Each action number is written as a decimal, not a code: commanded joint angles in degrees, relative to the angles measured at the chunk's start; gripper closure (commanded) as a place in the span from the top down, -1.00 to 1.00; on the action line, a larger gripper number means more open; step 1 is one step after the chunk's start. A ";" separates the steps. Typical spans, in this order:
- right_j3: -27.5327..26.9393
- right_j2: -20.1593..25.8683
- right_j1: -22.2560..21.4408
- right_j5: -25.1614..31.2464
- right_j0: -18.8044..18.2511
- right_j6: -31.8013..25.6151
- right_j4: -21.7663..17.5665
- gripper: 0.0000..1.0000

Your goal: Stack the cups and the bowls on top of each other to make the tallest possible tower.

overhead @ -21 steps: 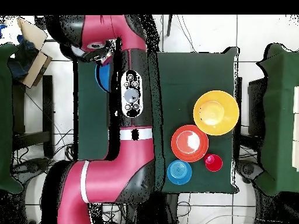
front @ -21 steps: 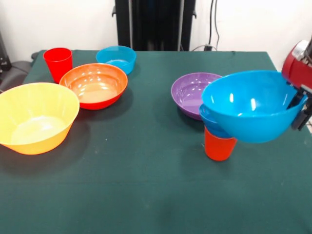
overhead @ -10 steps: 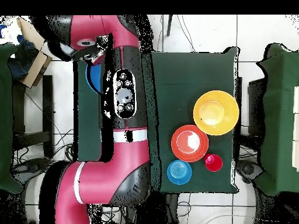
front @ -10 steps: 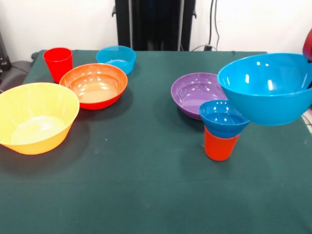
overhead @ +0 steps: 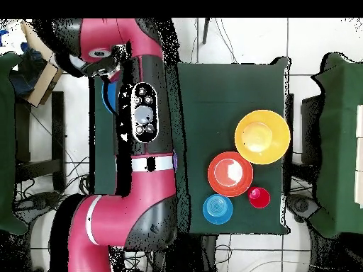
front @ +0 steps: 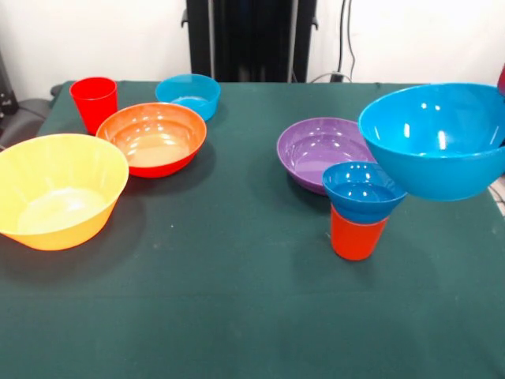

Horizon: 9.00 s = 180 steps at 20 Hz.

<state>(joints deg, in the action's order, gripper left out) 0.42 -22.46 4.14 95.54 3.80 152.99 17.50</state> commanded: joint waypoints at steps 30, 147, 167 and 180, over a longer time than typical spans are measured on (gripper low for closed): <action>5.78 -37.39 5.21 3.04 1.13 8.35 24.36 -1.00; 38.23 -14.38 -5.17 -22.96 8.89 -4.65 6.80 -1.00; 40.67 -8.83 -6.73 -25.31 8.12 -4.72 5.98 -1.00; 41.20 -4.60 -7.76 -24.38 7.01 -5.25 6.21 -1.00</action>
<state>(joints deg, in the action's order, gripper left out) 37.42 -34.86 -1.66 72.04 12.57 152.99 25.55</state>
